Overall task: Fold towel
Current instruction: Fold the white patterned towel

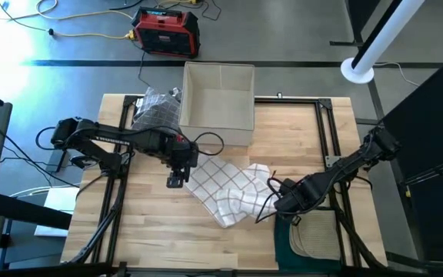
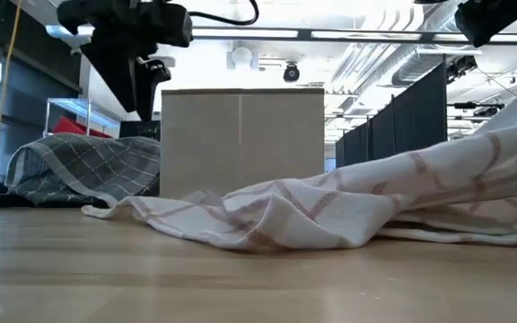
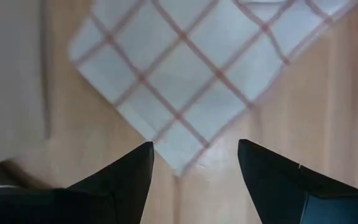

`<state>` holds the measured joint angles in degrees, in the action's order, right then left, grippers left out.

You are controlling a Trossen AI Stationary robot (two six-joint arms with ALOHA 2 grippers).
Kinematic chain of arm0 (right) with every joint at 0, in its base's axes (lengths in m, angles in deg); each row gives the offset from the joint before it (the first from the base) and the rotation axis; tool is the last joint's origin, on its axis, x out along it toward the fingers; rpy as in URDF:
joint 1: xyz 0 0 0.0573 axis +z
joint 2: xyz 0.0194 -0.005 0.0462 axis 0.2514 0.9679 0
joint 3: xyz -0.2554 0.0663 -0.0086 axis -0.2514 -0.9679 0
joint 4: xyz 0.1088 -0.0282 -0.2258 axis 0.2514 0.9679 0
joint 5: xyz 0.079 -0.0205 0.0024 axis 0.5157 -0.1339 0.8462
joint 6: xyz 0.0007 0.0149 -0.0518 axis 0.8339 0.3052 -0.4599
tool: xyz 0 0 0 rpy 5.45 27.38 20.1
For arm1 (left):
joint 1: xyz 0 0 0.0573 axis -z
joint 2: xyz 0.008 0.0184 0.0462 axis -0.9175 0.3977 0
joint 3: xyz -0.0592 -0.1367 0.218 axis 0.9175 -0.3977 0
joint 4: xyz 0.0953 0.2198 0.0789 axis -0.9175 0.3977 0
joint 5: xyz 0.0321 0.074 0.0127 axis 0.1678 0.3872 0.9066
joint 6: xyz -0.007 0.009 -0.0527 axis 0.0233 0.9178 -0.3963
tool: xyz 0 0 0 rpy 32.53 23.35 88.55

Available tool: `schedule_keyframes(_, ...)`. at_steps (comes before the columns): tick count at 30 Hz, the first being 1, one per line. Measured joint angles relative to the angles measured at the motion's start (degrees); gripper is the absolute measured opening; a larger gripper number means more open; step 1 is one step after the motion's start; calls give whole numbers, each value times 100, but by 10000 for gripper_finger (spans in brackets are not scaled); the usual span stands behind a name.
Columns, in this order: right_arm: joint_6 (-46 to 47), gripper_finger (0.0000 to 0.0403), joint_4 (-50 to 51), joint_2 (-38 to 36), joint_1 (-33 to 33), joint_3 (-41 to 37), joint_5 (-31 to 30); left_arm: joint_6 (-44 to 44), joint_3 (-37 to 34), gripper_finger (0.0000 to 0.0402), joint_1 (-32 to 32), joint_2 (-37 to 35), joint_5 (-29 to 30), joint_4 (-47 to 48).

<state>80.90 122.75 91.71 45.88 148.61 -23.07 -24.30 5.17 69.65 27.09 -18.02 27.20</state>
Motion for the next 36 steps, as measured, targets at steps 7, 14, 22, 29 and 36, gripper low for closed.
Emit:
schedule_keyframes(7, 290, 131, 117, -211, -58, 32, 569, 569, -54, 227, -26, -13, -412, -293)
schedule_keyframes(14, 759, 174, -143, -690, -57, 42, 460, 1472, -1125, 227, 75, -382, -282, -603)
schedule_keyframes(22, 978, 174, -244, -834, 34, 42, -105, 2885, -2175, 227, 165, -474, 41, -505)
schedule_keyframes(29, 1095, 174, -481, -832, 34, 39, -468, 3698, -2251, 227, 237, -473, 296, -1244)
schedule_keyframes(36, 1121, 174, -603, -832, 34, 39, -533, 4245, -2251, 227, 218, -222, 75, -1461)
